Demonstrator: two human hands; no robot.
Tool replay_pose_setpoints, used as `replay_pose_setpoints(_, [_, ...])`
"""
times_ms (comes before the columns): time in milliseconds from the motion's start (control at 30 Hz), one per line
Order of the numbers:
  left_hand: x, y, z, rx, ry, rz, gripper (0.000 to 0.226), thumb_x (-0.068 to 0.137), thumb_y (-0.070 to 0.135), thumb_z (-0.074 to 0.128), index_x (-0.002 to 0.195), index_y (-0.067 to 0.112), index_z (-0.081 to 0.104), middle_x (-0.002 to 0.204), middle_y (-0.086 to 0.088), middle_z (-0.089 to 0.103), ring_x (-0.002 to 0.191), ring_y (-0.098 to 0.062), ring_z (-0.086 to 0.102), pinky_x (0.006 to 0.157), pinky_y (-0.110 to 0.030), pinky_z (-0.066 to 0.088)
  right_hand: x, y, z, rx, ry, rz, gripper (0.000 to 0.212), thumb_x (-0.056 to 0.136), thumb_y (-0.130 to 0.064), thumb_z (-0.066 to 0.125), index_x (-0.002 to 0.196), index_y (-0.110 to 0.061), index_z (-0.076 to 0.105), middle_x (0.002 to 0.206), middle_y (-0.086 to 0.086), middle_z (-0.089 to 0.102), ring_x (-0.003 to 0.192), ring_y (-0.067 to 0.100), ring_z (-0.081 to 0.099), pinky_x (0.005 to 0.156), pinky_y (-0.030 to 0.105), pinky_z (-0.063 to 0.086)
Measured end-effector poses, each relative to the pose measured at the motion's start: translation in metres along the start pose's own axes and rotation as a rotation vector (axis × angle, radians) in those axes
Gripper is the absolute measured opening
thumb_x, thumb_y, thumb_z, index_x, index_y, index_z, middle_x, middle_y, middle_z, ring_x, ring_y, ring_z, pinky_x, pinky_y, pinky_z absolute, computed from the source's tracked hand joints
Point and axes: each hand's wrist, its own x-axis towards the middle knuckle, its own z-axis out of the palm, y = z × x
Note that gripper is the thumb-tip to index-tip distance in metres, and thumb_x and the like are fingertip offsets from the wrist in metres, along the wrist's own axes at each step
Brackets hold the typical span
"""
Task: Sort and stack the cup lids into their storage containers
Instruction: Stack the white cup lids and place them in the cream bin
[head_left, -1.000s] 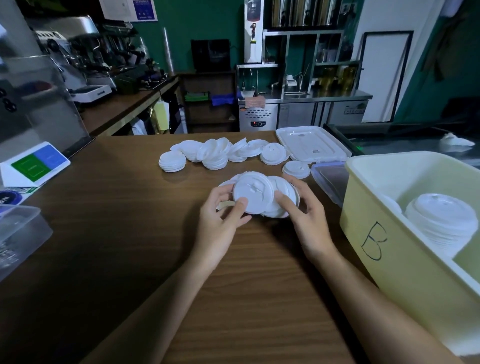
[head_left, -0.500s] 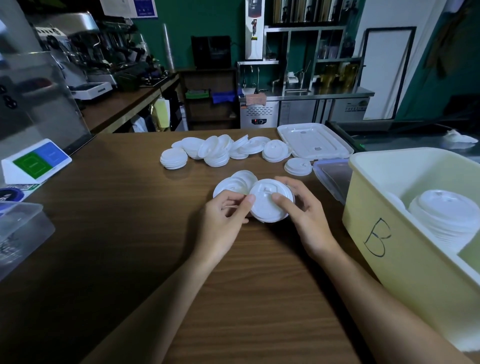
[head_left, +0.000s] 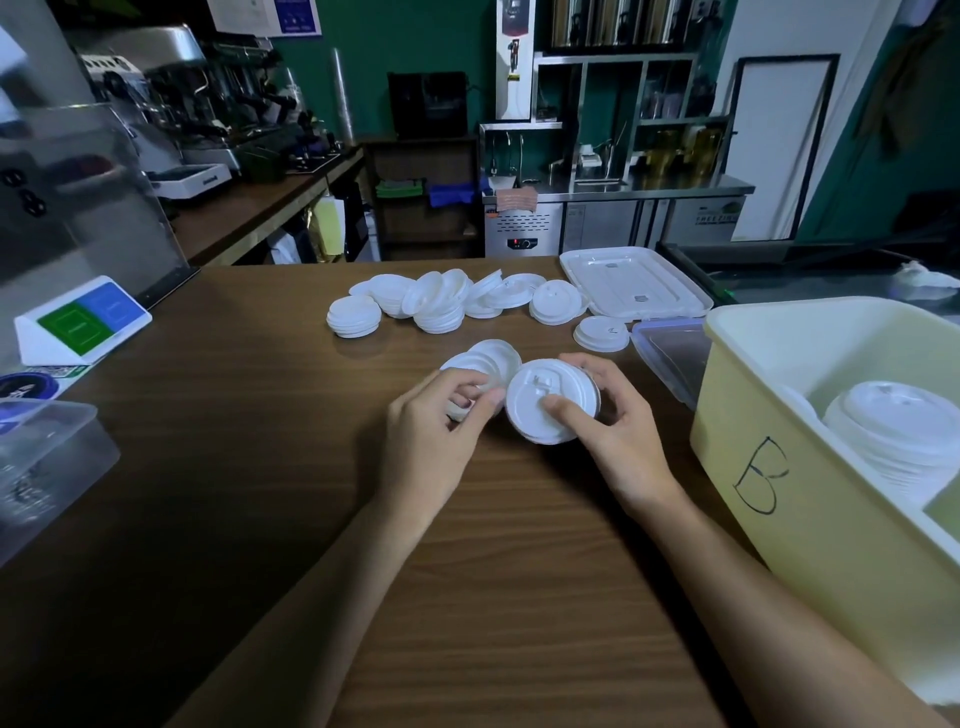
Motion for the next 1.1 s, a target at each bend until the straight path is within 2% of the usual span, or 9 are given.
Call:
replay_pose_setpoints(100, [0.004, -0.018, -0.005, 0.177, -0.117, 0.073, 0.021, 0.087, 0.017, 0.083, 0.108, 0.016, 0.078, 0.101, 0.009, 0.075, 0.094, -0.015, 0.067, 0.082, -0.032, 0.055, 0.0, -0.001, -0.001, 0.007, 0.048, -0.002, 0.038, 0.089, -0.002, 0.081, 0.124, -0.01, 0.069, 0.114, -0.006, 0.073, 0.099, -0.006, 0.067, 0.088, 0.012, 0.05])
replay_pose_setpoints(167, [0.003, -0.024, -0.003, 0.217, -0.188, 0.09, 0.021, 0.088, 0.008, 0.08, 0.107, 0.017, 0.08, 0.097, 0.008, 0.077, 0.091, -0.017, 0.068, 0.08, -0.041, 0.058, 0.0, 0.0, -0.002, 0.004, 0.057, -0.002, 0.037, 0.089, -0.001, 0.08, 0.123, -0.009, 0.069, 0.112, -0.009, 0.072, 0.097, -0.009, 0.066, 0.086, 0.01, 0.049])
replay_pose_setpoints(267, [0.003, -0.023, -0.005, 0.216, -0.223, 0.109, 0.027, 0.088, 0.0, 0.075, 0.109, 0.018, 0.08, 0.088, 0.011, 0.074, 0.088, -0.014, 0.068, 0.077, -0.041, 0.058, 0.0, 0.0, -0.002, -0.002, 0.062, 0.006, 0.036, 0.089, -0.001, 0.08, 0.123, -0.009, 0.07, 0.111, -0.009, 0.073, 0.096, -0.009, 0.066, 0.086, 0.01, 0.049])
replay_pose_setpoints(467, [0.005, -0.021, -0.007, 0.264, -0.2, 0.102, 0.033, 0.082, 0.004, 0.074, 0.111, 0.019, 0.077, 0.086, 0.011, 0.067, 0.089, -0.016, 0.062, 0.076, -0.04, 0.056, 0.002, -0.001, -0.001, 0.015, 0.067, 0.029, 0.036, 0.089, -0.004, 0.081, 0.122, -0.014, 0.07, 0.11, -0.008, 0.073, 0.097, -0.004, 0.068, 0.087, 0.013, 0.05])
replay_pose_setpoints(533, [0.005, -0.016, -0.009, 0.235, -0.161, 0.083, 0.034, 0.08, 0.003, 0.074, 0.11, 0.02, 0.076, 0.084, 0.012, 0.064, 0.086, -0.015, 0.061, 0.077, -0.033, 0.054, 0.002, -0.001, -0.001, 0.031, 0.08, 0.036, 0.035, 0.089, -0.005, 0.081, 0.121, -0.016, 0.071, 0.107, -0.007, 0.073, 0.096, -0.003, 0.068, 0.086, 0.012, 0.05])
replay_pose_setpoints(633, [0.006, -0.006, -0.013, 0.085, -0.098, 0.036, 0.034, 0.081, -0.001, 0.077, 0.109, 0.017, 0.075, 0.084, 0.011, 0.062, 0.079, -0.011, 0.06, 0.076, -0.013, 0.046, 0.002, -0.001, -0.001, 0.031, 0.097, 0.042, 0.035, 0.09, -0.007, 0.081, 0.122, -0.016, 0.071, 0.112, -0.007, 0.074, 0.097, -0.005, 0.067, 0.086, 0.012, 0.05])
replay_pose_setpoints(833, [0.01, 0.014, -0.016, -0.373, -0.063, -0.225, 0.037, 0.089, 0.005, 0.079, 0.115, 0.03, 0.071, 0.096, 0.011, 0.076, 0.089, -0.01, 0.072, 0.081, -0.022, 0.058, 0.003, 0.001, -0.002, 0.056, 0.13, 0.051, 0.037, 0.091, -0.013, 0.082, 0.125, -0.017, 0.069, 0.119, -0.005, 0.075, 0.105, 0.0, 0.069, 0.089, 0.015, 0.052])
replay_pose_setpoints(1033, [0.01, 0.017, -0.012, -0.755, -0.084, -0.381, 0.044, 0.097, -0.006, 0.066, 0.136, 0.013, 0.062, 0.113, -0.006, 0.074, 0.106, -0.025, 0.074, 0.086, -0.039, 0.064, 0.004, 0.003, -0.002, 0.047, 0.118, 0.037, 0.037, 0.092, -0.026, 0.081, 0.127, -0.021, 0.069, 0.126, -0.003, 0.073, 0.118, 0.009, 0.068, 0.099, 0.023, 0.054])
replay_pose_setpoints(1100, [0.007, 0.019, -0.007, -0.781, -0.148, -0.414, 0.047, 0.097, -0.006, 0.065, 0.14, 0.013, 0.059, 0.118, -0.013, 0.071, 0.107, -0.025, 0.073, 0.084, -0.039, 0.064, 0.003, 0.0, 0.0, 0.064, 0.1, 0.039, 0.039, 0.092, -0.028, 0.078, 0.129, -0.018, 0.067, 0.125, -0.002, 0.073, 0.113, 0.002, 0.068, 0.092, 0.018, 0.054])
